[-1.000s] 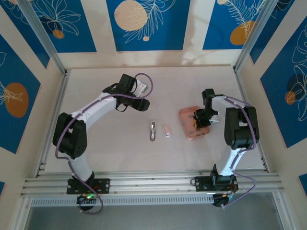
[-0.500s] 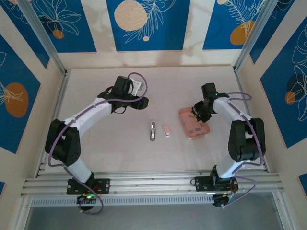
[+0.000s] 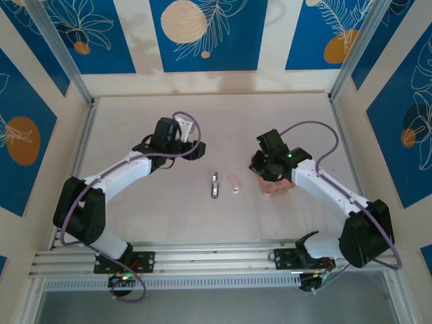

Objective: Load the staples into the stapler

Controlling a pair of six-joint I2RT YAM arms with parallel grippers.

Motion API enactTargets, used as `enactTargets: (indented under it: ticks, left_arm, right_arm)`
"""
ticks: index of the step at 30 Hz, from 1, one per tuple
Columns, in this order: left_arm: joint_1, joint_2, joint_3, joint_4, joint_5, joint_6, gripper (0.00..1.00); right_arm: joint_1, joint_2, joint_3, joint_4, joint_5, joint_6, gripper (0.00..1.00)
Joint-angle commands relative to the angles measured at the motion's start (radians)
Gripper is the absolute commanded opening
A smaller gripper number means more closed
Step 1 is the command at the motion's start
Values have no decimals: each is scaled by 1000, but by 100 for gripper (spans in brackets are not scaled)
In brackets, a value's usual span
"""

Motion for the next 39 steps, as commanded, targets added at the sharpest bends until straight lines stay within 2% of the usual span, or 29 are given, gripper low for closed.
enactTargets:
  ticks: [1,9,17,25,32,39]
  left_arm:
    - [14,-43,-67,133,-17,-59,69]
    - [9,-64,-173,291,-82,-91,69]
    - [10,-59,-230,380,-89,-67,69]
    - [9,-66,-311,448,-97,-51,69]
    - [9,-74,-365,491,-84,-6,69]
    - [13,-103,-435,515,-107,-10,70]
  right_arm:
    - [44,-58,-51,20,65,-53,17]
    - [125,-90,-158,160,16,-87,17]
    - [210,-60,-189,211,59,-97,18]
    - [326,61,-156,258,170,-62,17]
    - [428,204,-85,294,198,-86,17]
    - [452,267,-58,317,197,-75,17]
